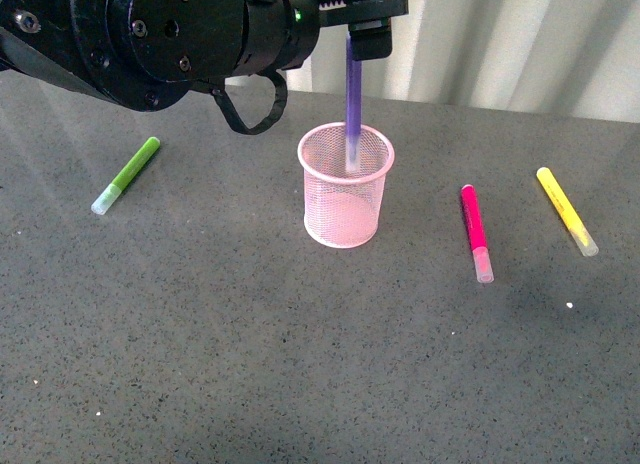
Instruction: Insert purple and pink pens into pink cup
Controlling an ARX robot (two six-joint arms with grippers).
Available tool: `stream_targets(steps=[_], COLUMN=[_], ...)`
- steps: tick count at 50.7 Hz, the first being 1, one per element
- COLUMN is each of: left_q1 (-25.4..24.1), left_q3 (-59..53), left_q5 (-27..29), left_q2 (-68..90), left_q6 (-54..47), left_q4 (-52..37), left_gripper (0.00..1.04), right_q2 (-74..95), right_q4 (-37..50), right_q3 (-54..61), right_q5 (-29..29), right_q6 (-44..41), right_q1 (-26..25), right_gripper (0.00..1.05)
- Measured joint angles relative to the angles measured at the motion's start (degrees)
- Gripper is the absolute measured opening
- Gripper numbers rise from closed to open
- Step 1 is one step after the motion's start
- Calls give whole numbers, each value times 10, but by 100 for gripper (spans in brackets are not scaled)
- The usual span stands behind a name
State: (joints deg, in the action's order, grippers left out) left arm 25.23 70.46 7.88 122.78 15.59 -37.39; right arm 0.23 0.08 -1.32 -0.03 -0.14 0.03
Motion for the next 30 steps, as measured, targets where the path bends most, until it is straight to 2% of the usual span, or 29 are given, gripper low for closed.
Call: stream_targets(steps=[2,4,7,23,30], left_q1=[0,0,0,-7,-21], left_q3=[-5,-9,-12,-33,-70], left_q5=[0,0,0,3,-43], left_q2=[-3,-4,-5,-32,-99], left_q6=[2,2,2,4,10], left_q4=[0,0,0,9,28], left_gripper=[94,100,97,98,98], right_q2=[0,0,0,0,0], right_q4=[0,0,0,0,0], right_q3=[0,0,0,0,0], right_q5=[0,0,0,0,0], right_q6=[0,0,0,0,0], right_q1=[0,0,0,0,0], right_gripper=[98,98,98,98,98])
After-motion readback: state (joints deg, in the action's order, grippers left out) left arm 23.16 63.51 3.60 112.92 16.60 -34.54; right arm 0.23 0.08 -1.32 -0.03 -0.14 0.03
